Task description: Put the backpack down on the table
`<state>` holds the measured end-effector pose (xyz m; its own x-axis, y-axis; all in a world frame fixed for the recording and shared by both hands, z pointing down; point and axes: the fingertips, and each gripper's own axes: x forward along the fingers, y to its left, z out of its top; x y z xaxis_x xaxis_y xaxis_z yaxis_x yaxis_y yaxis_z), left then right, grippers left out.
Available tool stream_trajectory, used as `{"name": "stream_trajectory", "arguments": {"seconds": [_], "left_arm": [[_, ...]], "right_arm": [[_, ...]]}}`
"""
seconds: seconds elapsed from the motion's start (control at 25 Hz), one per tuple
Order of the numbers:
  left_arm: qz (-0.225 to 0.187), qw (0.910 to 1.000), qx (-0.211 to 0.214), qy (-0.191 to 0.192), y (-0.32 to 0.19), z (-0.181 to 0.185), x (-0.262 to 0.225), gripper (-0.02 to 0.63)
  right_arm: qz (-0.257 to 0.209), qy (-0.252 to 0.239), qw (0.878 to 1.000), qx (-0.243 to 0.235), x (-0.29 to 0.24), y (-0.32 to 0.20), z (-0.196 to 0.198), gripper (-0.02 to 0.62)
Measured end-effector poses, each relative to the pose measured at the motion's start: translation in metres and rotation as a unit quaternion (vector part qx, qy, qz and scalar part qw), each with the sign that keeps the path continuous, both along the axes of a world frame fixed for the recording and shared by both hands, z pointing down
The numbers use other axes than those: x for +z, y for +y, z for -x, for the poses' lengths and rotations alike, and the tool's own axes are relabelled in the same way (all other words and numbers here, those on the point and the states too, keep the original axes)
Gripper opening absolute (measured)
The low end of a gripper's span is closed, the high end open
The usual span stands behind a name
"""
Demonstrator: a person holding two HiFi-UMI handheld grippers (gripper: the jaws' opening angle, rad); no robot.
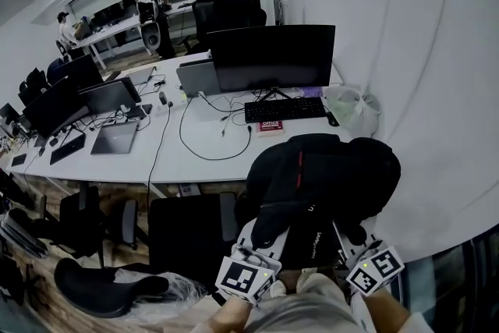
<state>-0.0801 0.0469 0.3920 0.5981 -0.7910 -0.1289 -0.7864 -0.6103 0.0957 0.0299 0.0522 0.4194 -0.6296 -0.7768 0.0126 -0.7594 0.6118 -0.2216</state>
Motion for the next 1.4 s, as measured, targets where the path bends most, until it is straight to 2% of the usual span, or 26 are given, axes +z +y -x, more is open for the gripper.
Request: {"name": "stream_trajectory", "arguments": {"seconds": [0.56, 0.84, 1.4], "left_arm": [[0.007, 0.9998, -0.017, -0.011, -0.068, -0.018, -0.001, 0.048], [0.005, 0.9997, -0.024, 0.001, -0.109, -0.033, -0.003, 0.048], [-0.005, 0.9977, -0.067, -0.008, -0.182, -0.074, -0.009, 0.048]], "right_arm": [[0.005, -0.013, 1.0, -0.011, 0.001, -0.073, -0.018, 0.029], [-0.002, -0.005, 1.0, -0.025, -0.004, -0.115, -0.034, 0.029], [-0.011, -0.013, 0.997, -0.07, -0.008, -0.195, -0.074, 0.029]]}}
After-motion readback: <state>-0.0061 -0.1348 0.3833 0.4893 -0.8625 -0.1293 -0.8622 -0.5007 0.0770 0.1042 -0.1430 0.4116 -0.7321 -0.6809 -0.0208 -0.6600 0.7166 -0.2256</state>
